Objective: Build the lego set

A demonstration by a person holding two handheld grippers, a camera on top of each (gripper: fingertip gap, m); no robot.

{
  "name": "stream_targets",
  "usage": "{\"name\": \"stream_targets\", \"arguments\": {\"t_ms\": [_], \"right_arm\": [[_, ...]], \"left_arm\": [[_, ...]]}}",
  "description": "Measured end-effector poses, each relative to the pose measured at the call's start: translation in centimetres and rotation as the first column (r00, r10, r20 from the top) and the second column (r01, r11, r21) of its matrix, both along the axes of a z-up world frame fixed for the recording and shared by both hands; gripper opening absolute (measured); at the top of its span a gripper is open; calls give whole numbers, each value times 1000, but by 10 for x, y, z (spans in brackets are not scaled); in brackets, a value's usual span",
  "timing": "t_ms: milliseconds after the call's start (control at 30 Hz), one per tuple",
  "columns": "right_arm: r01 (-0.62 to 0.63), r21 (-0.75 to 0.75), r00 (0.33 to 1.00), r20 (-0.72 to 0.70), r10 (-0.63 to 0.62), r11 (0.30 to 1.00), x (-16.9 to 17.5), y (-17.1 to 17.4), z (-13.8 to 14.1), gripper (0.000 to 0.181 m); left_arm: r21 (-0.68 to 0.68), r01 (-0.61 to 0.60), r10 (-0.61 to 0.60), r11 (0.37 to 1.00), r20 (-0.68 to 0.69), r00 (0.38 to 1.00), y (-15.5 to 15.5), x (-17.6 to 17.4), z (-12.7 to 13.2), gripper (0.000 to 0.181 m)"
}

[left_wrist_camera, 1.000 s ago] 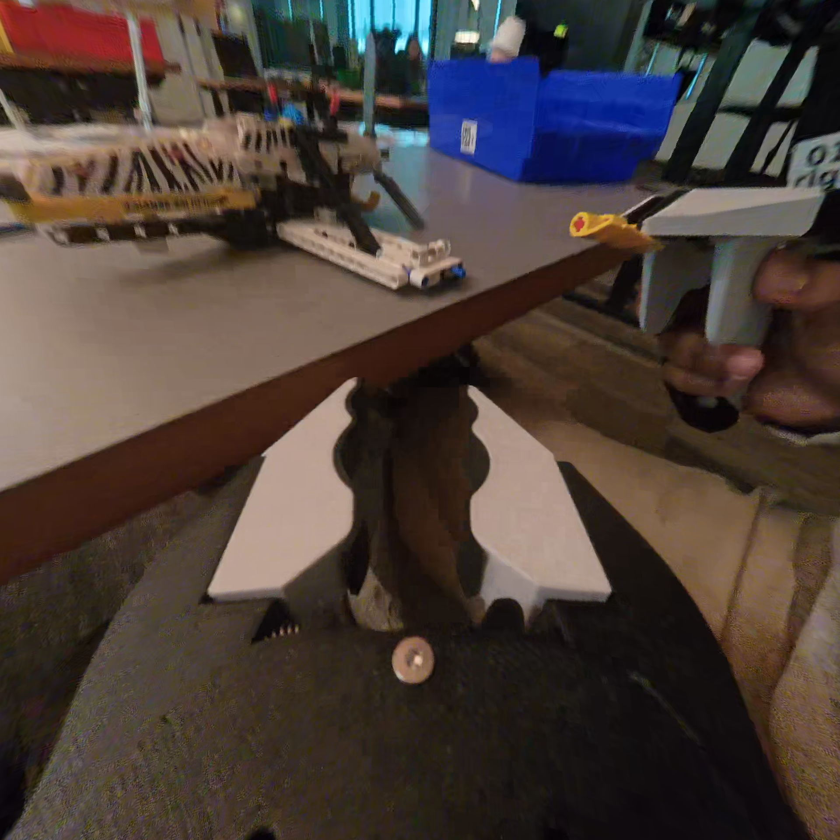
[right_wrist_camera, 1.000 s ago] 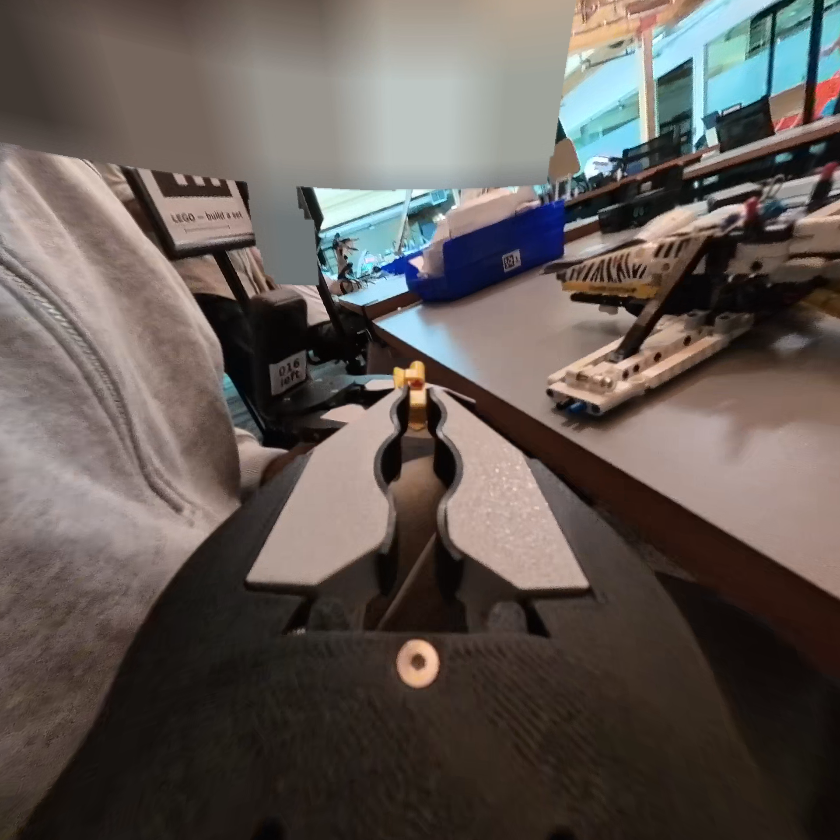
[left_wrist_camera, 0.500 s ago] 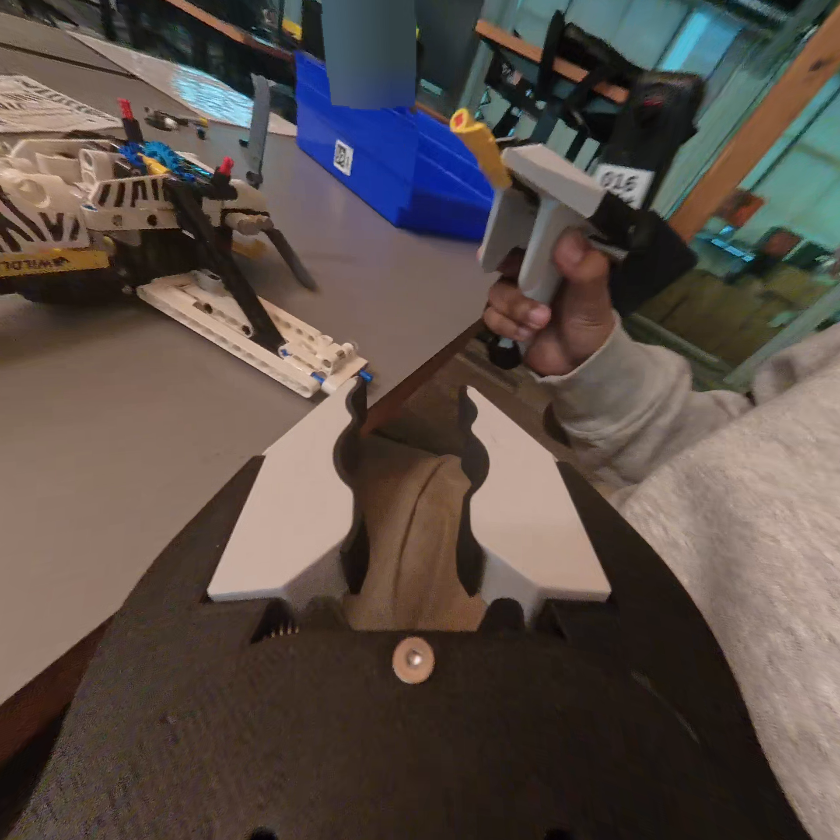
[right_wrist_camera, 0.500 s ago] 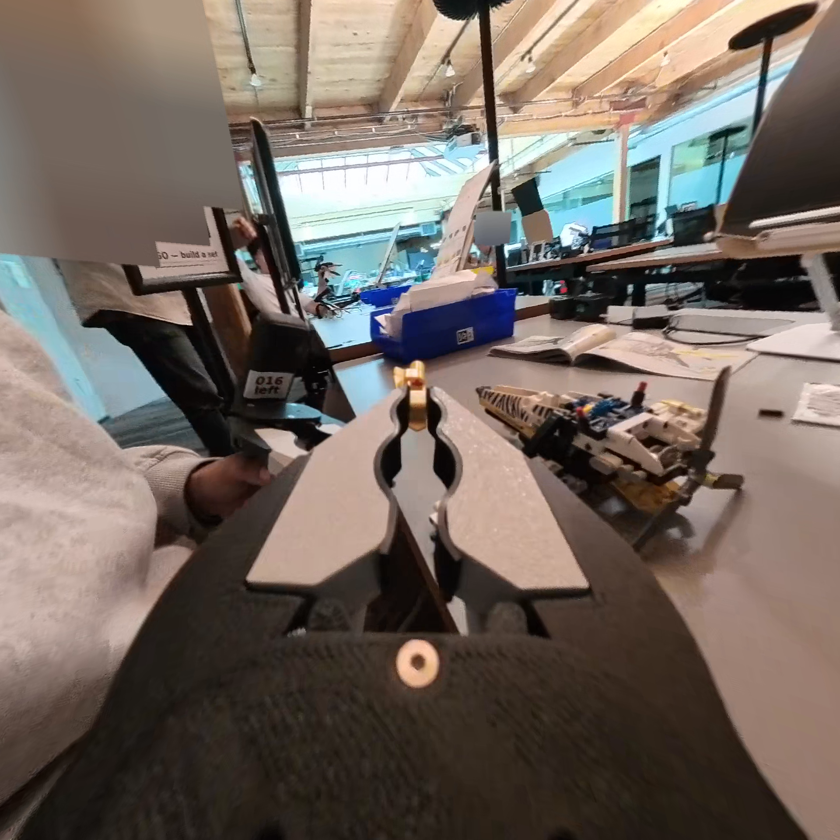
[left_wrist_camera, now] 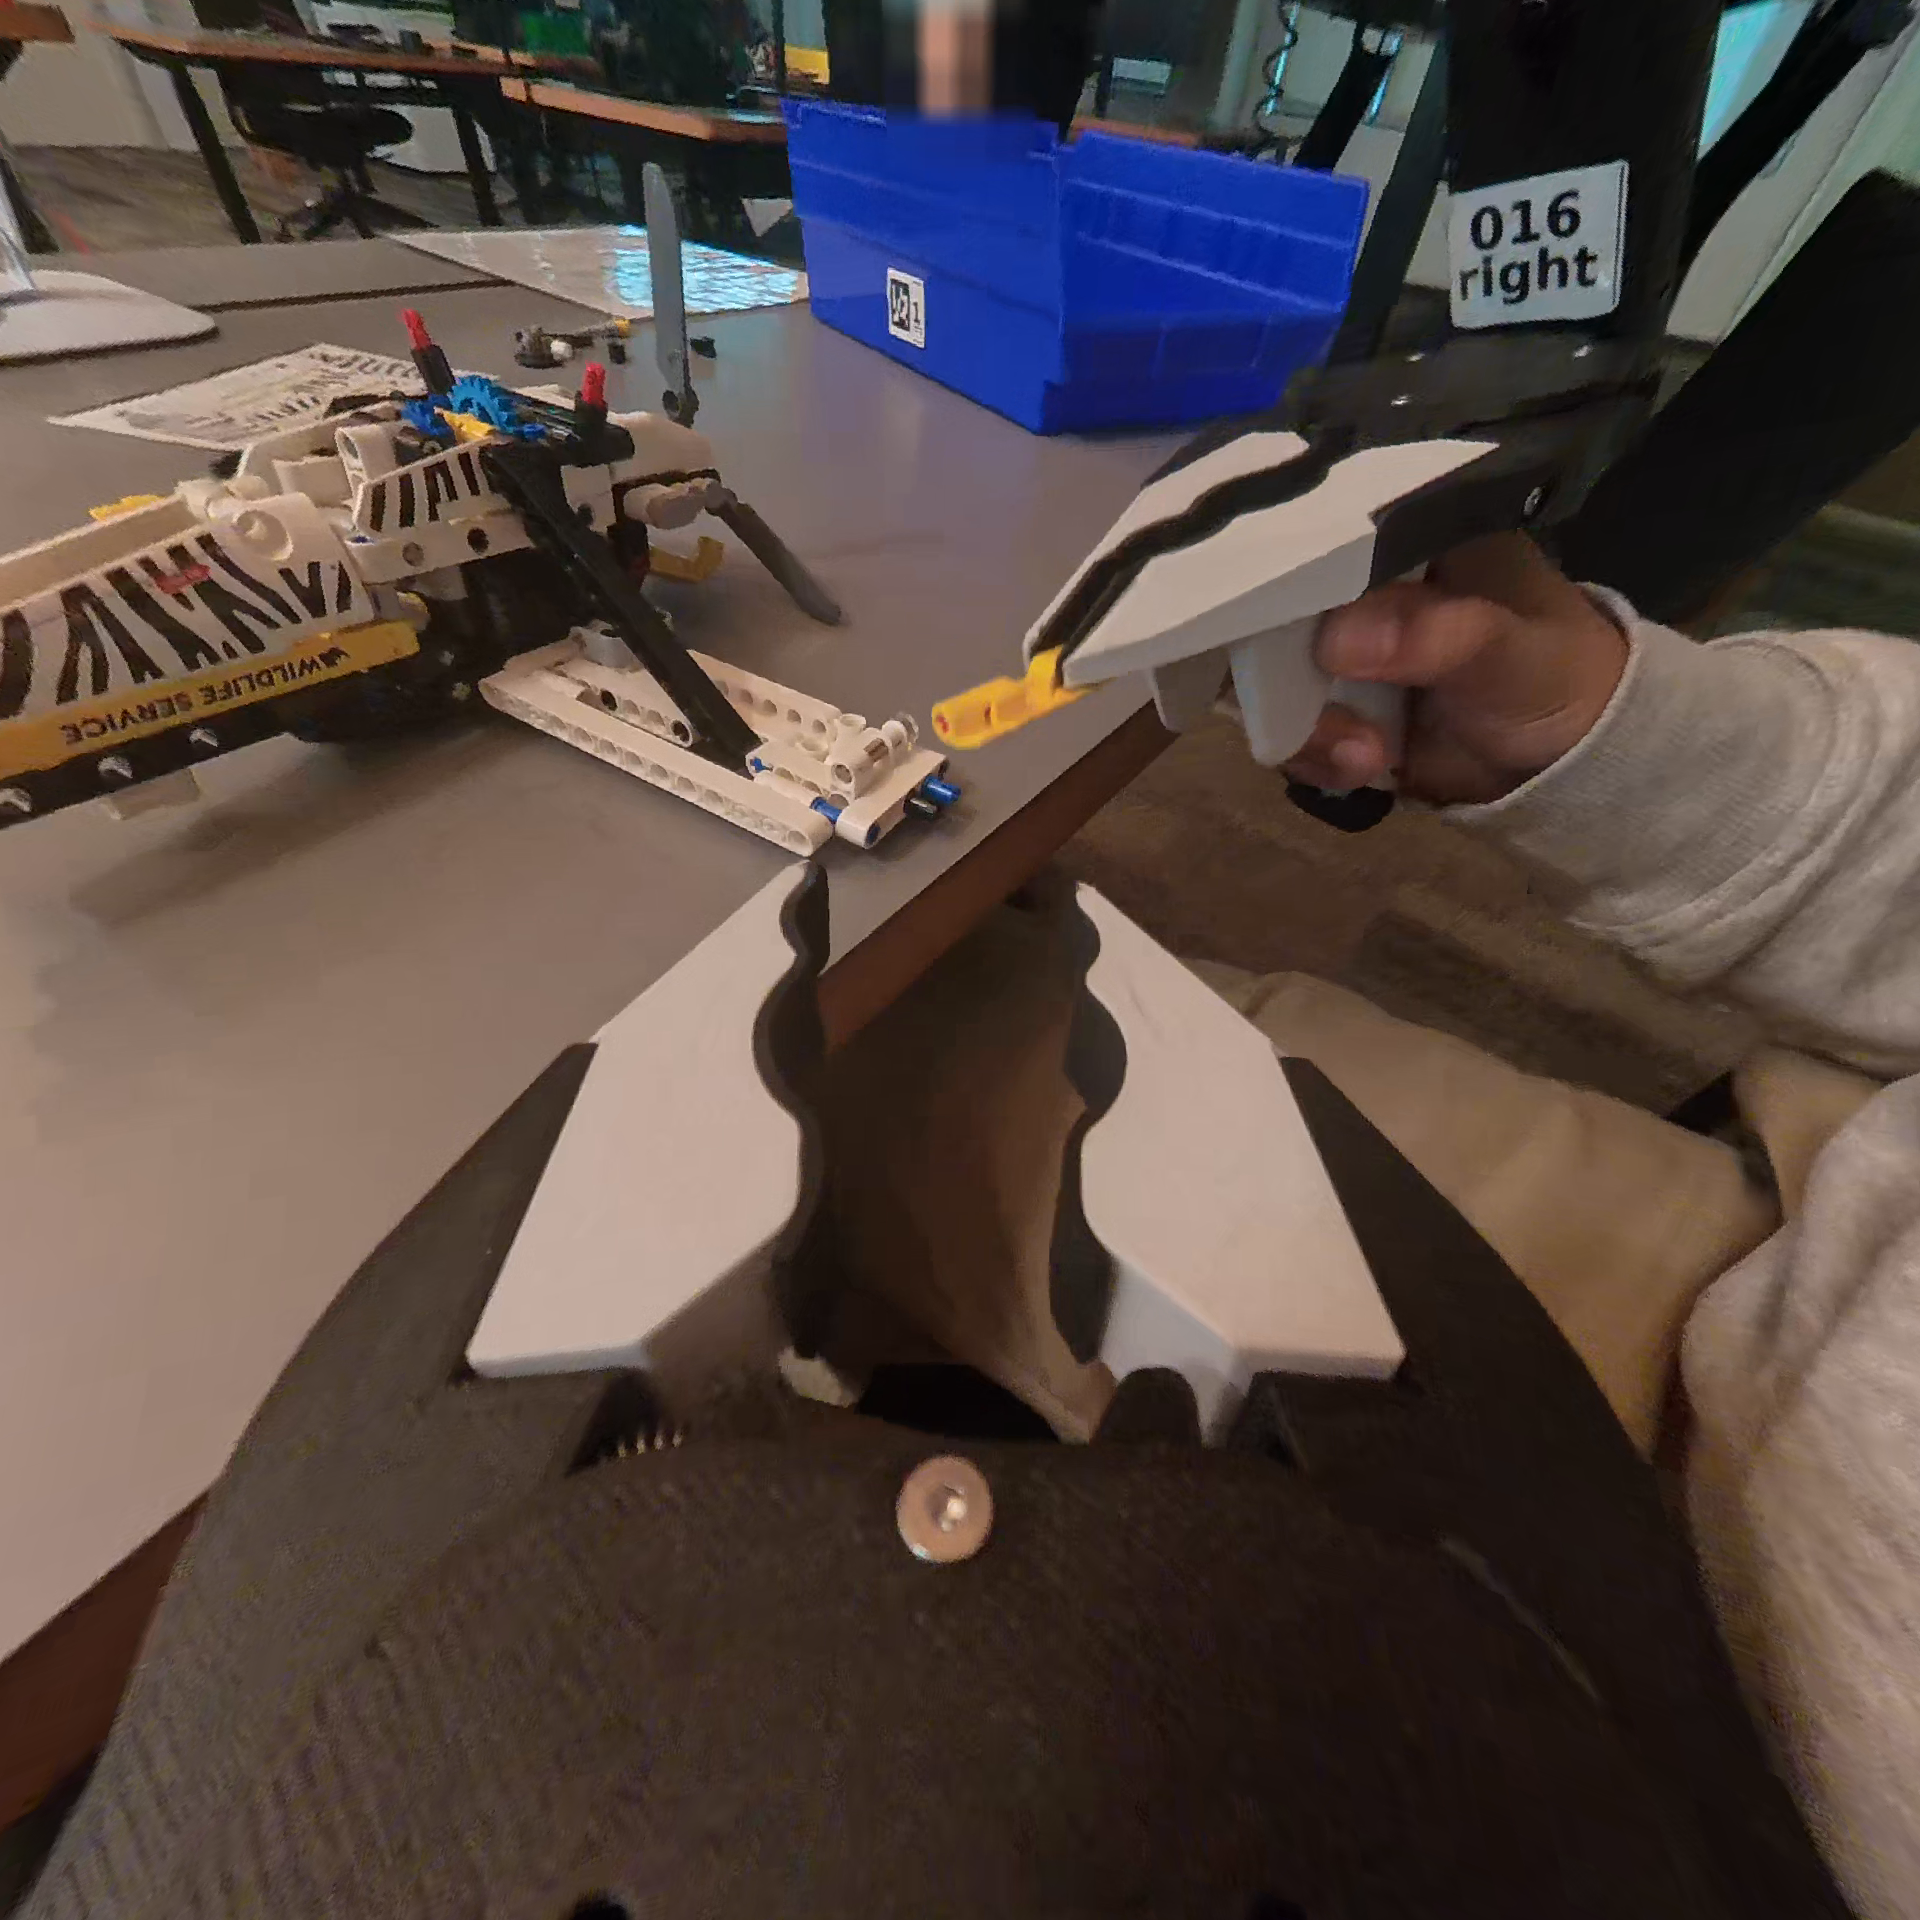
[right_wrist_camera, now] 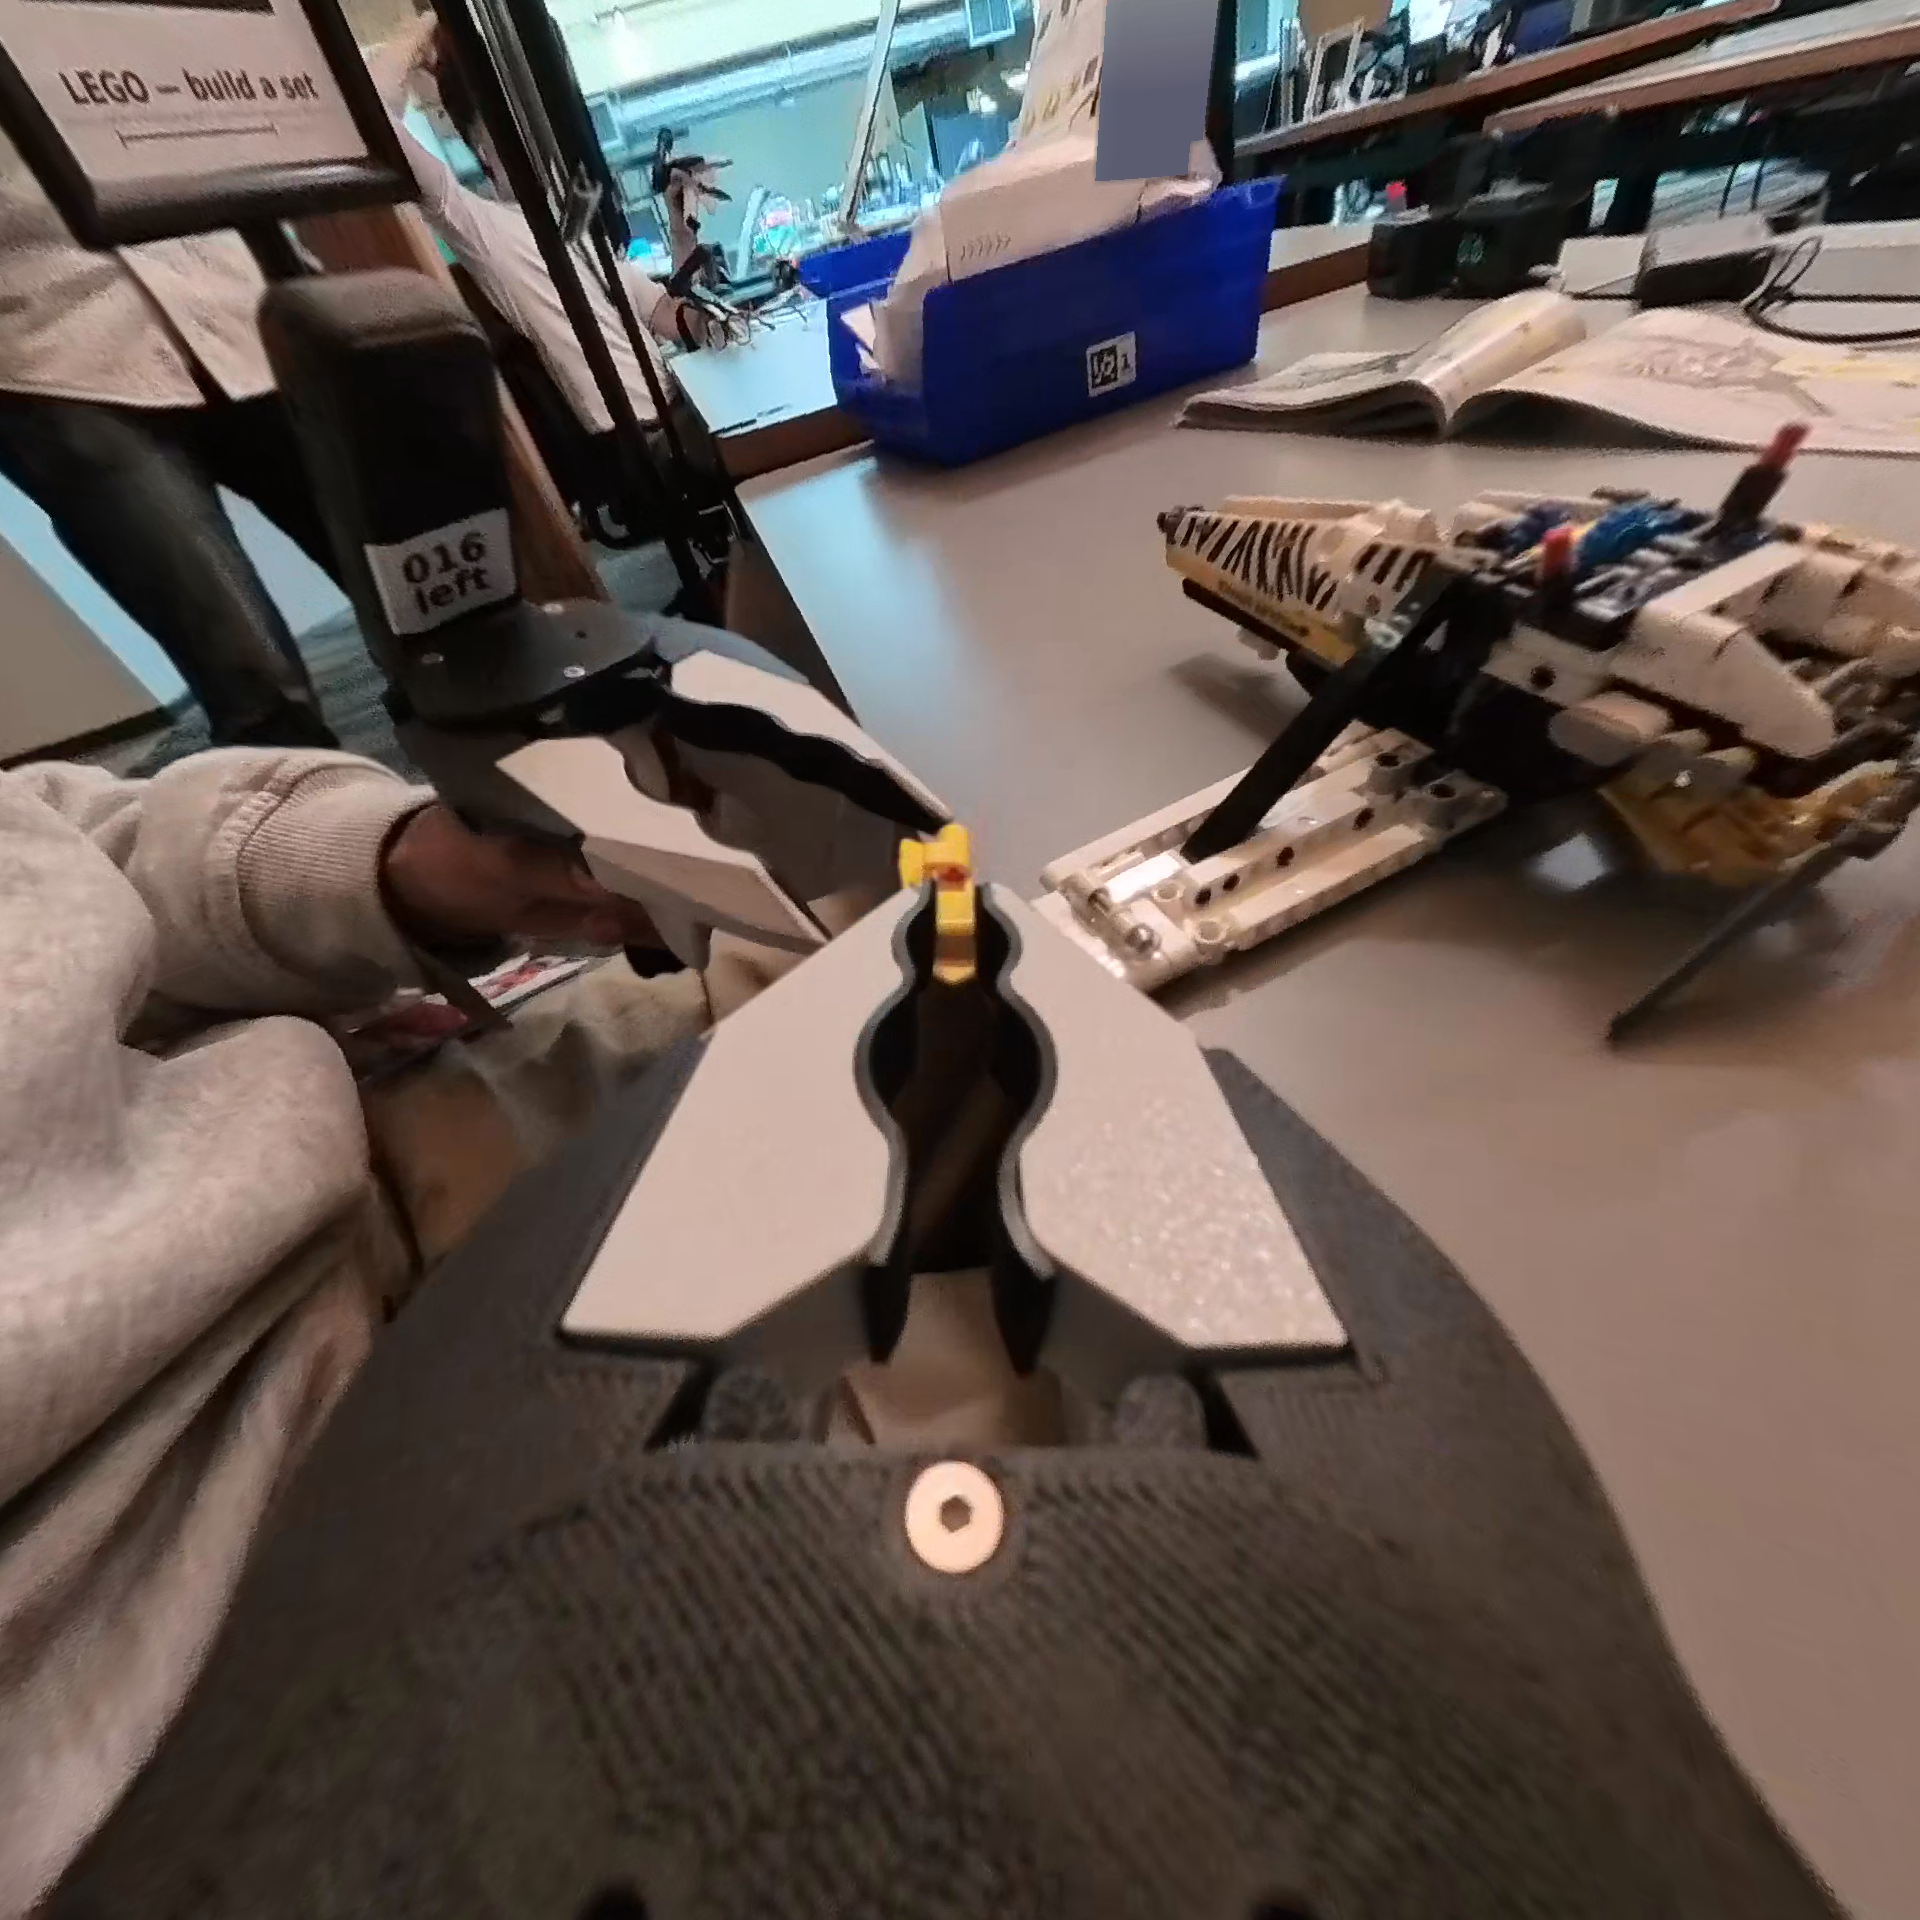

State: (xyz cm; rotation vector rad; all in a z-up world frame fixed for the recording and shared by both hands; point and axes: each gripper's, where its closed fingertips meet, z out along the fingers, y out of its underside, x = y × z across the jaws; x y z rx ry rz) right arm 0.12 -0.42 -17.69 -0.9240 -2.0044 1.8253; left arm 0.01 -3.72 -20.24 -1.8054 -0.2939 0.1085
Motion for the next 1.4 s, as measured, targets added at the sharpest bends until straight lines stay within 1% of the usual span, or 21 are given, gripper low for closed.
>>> {"name": "stream_targets", "arguments": {"t_ms": [167, 233, 300, 433, 500, 533, 600, 633, 700, 767, 833, 867, 900, 933, 1033, 1067, 1133, 1167, 1233, 1300, 1400], "right_arm": [[-1, 96, 1000, 30, -1, 995, -5, -7, -23, 5], [1, 121, 1000, 29, -4, 993, -7, -8, -28, 5], [-6, 136, 1000, 31, 2, 991, -8, -9, -31, 5], [-23, 145, 1000, 17, 20, 989, -8, -11, -31, 5], [-17, 158, 1000, 5, 17, 987, -8, -11, -31, 5], [-10, 164, 1000, -5, 11, 986, -9, -11, -31, 5], [-7, 166, 1000, -29, 12, 986, -8, -12, -27, 5], [-7, 169, 999, -34, 13, 986, -8, -12, -27, 5], [-4, 180, 999, -36, 11, 984, -8, -10, -28, 5], [-12, 169, 999, -49, 21, 985, -7, -10, -25, 5], [-4, 135, 997, -72, 14, 991, -6, -10, -17, 5], [13, 114, 996, -86, -3, 993, -8, -10, -12, 5], [40, 96, 994, -105, -30, 995, -10, -9, -6, 5], [60, 86, 991, -126, -49, 994, -12, -10, -2, 5], [83, 113, 984, -165, -64, 990, -12, -19, 0, 5], [90, 133, 983, -174, -66, 987, -12, -23, -2, 5], [111, 193, 974, -217, -68, 975, -12, -28, -6, 5], [113, 221, 970, -237, -59, 969, -11, -31, -7, 5], [109, 278, 963, -268, -32, 954, -8, -38, -10, 4], [124, 333, 954, -301, -19, 935, -8, -41, -13, 5], [193, 359, 940, -336, -67, 913, -13, -34, -12, 5]], "left_arm": [[-53, -38, 33, 998, -96, 995, 0, -9, -8, 35], [-49, -52, 46, 997, -103, 994, 2, -11, -9, 23], [-53, -47, 41, 997, -105, 994, 6, -10, -13, 18], [-78, -38, 30, 996, -107, 994, 14, -10, -23, 18], [-60, -50, 43, 997, -121, 992, 15, -12, -20, 16], [-41, -51, 46, 998, -120, 992, 15, -12, -16, 12], [0, -31, 31, 1000, -69, 997, 13, -10, -12, 9], [25, -18, 19, 1000, -19, 1000, 12, -9, -11, 9], [68, 1, -9, 998, 130, 991, 10, -7, -10, 4], [137, 16, -59, 990, 315, 947, 9, -4, -6, 5], [240, 1, -120, 971, 482, 868, 9, -1, 3, 10], [291, -22, -147, 957, 547, 824, 8, -1, 8, 12], [337, -41, -179, 941, 594, 784, 8, 1, 13, 8], [371, -60, -206, 927, 633, 746, 9, 2, 16, 8], [455, -95, -288, 885, 697, 656, 13, 8, 28, 13], [481, -117, -313, 869, 717, 623, 14, 8, 32, 11], [504, -188, -322, 843, 754, 573, 11, 1, 33, 0], [498, -213, -315, 840, 769, 557, 10, -1, 31, 0], [497, -218, -322, 840, 780, 537, 10, -2, 28, 0], [502, -247, -327, 829, 792, 516, 7, -6, 28, 0], [494, -265, -329, 828, 811, 485, 6, -8, 25, 0]]}}
